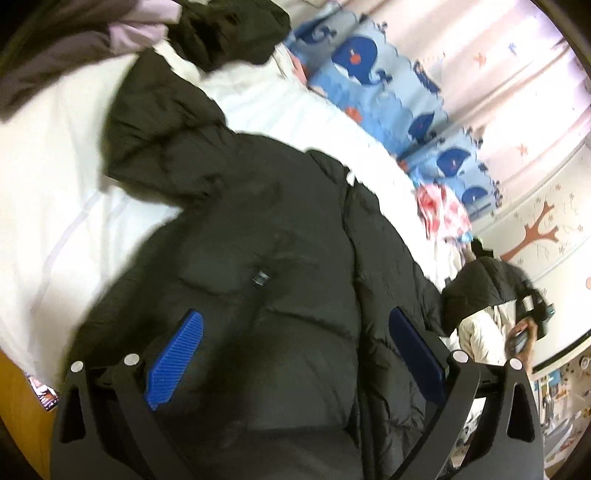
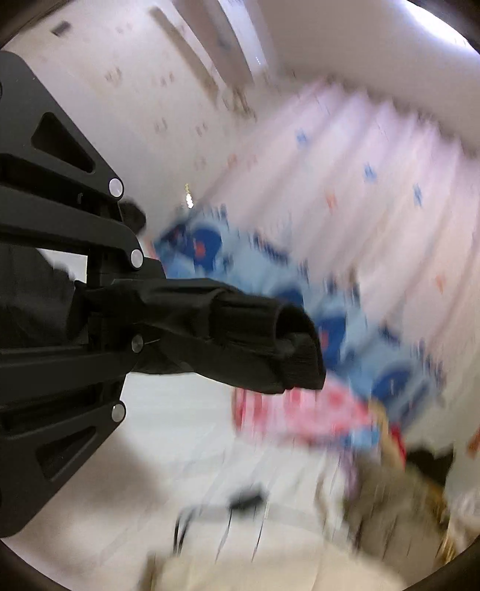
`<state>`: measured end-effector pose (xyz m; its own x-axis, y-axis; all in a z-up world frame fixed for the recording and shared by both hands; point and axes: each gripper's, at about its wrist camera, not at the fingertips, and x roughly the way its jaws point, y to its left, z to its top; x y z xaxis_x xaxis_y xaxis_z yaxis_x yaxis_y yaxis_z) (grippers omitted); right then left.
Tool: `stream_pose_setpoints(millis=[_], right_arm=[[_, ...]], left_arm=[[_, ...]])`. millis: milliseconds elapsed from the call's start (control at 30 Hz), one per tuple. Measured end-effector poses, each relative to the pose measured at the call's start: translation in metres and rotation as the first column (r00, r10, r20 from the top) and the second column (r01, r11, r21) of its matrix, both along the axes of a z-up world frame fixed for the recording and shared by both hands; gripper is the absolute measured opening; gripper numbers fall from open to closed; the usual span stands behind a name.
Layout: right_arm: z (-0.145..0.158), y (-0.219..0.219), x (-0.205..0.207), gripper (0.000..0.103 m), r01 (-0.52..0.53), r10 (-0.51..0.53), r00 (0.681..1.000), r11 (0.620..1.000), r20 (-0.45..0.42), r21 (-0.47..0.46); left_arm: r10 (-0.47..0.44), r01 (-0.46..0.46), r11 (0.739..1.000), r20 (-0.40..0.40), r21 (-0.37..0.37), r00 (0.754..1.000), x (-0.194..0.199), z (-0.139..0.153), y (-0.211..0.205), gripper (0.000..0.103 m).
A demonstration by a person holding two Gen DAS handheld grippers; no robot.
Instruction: Fold large clothes
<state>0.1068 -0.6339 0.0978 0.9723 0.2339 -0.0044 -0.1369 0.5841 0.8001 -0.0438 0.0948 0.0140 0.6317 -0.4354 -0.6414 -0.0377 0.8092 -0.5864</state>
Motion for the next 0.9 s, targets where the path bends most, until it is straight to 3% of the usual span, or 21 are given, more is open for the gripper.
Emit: stream_pose_setpoints(millis=[167, 333, 433, 533, 600, 667, 700, 767, 900], right_arm=[[0.068, 0.118, 0.061, 0.007, -0.191, 0.199, 0.977, 0.976, 0.071, -0.107], [0.076, 0.273, 0.130, 0.007, -0.402, 0.415, 0.909, 0.893, 0.025, -0.202], [0.051, 0.371, 0.166, 0.007, -0.525, 0.529, 0.847, 0.818, -0.052, -0.234], [-0.007, 0.474, 0.188, 0.007, -0.641, 0.613, 0.766, 0.711, -0.192, -0.288], [-0.062, 0.533, 0.201, 0.007, -0.710, 0.635, 0.704, 0.638, -0.317, -0.298], [-0.118, 0.574, 0.214, 0.009, -0.783, 0.636, 0.613, 0.567, -0.468, -0.254], [-0.153, 0.593, 0.220, 0.014, -0.817, 0.611, 0.550, 0.537, -0.570, -0.212], [-0.193, 0.609, 0.224, 0.014, -0.854, 0.602, 0.455, 0.504, -0.657, -0.130], [-0.177, 0.600, 0.215, 0.025, -0.859, 0.625, 0.451, 0.498, -0.637, -0.120]], left_arm=[[0.077, -0.077, 0.997, 0.014, 0.001, 0.997, -0.014, 0.005, 0.047, 0.096], [0.147, -0.150, 0.986, 0.037, 0.078, 0.988, -0.024, 0.005, 0.078, 0.096], [0.159, -0.168, 0.972, 0.069, 0.164, 0.985, -0.025, 0.007, 0.081, 0.096], [0.152, -0.175, 0.949, 0.105, 0.264, 0.983, -0.022, 0.009, 0.078, 0.096], [0.138, -0.171, 0.933, 0.125, 0.317, 0.983, -0.019, 0.009, 0.072, 0.096], [0.125, -0.168, 0.918, 0.140, 0.359, 0.982, -0.019, 0.008, 0.068, 0.096], [0.116, -0.162, 0.913, 0.142, 0.374, 0.983, -0.018, 0.007, 0.066, 0.096], [0.096, -0.147, 0.906, 0.145, 0.397, 0.985, -0.018, 0.007, 0.060, 0.096], [0.075, -0.138, 0.889, 0.158, 0.436, 0.985, -0.020, 0.009, 0.050, 0.096]])
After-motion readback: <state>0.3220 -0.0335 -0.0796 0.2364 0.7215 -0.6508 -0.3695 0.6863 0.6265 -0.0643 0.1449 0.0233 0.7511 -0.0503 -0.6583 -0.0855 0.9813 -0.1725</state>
